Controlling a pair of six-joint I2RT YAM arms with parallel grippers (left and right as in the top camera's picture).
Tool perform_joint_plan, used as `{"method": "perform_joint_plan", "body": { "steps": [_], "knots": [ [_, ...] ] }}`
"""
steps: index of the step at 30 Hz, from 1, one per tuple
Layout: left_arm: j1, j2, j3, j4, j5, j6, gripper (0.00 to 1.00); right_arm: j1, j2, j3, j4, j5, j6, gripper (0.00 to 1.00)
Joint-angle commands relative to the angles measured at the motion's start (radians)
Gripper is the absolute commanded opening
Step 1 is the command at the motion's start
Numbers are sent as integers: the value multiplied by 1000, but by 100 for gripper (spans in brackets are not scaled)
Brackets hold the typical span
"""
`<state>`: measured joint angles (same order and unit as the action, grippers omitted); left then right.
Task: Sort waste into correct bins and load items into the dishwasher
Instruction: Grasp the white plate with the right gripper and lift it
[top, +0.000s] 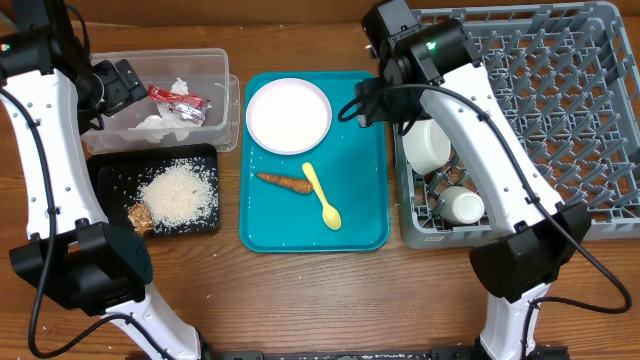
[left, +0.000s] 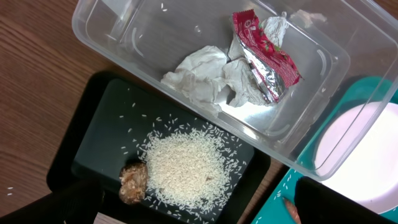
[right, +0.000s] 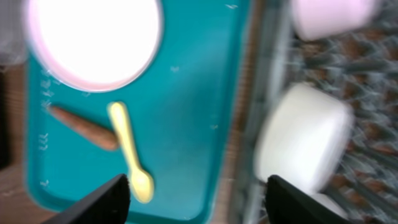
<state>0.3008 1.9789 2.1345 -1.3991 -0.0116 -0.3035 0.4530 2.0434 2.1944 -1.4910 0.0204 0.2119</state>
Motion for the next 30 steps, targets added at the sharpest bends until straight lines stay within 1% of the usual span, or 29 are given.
{"method": "perform_joint_plan", "body": {
  "steps": [1,2,4,5,6,7,8,9,12,15,18,22,27,29,30],
  "knots": [
    [-7,-18,19,0,8,19,100,63,-5,-97,90,-161,-87,70],
    [-7,-18,19,0,8,19,100,80,-5,-126,121,-161,-87,70],
    [-7,-18,19,0,8,19,100,135,-4,-224,239,-165,-79,70],
    [-7,-18,19,0,8,19,100,159,-5,-271,314,-153,-18,64],
    [-7,-18,19,1,8,19,100,167,-4,-293,362,-132,69,63],
    [-7,-18,19,0,8,19,100,172,-4,-327,439,-117,164,63],
    [-7,-18,19,0,8,19,100,172,-4,-343,480,-109,208,63],
    [-7,-18,19,0,8,19,100,172,-2,-369,550,-77,298,63],
    [-7,-18,19,1,8,19,100,158,26,-418,676,31,490,61],
    [-7,-18,19,0,8,19,100,132,84,-420,730,31,543,60],
    [-7,-18,19,1,8,19,100,111,144,-420,780,27,548,59],
    [-7,-18,19,0,8,19,100,95,220,-420,810,27,568,53],
    [-7,-18,19,0,8,19,100,85,276,-420,824,27,574,40],
    [-7,-18,19,0,8,19,100,85,277,-420,825,28,572,27],
    [-7,-18,19,0,8,19,100,85,277,-420,823,27,563,18]
  ]
}}
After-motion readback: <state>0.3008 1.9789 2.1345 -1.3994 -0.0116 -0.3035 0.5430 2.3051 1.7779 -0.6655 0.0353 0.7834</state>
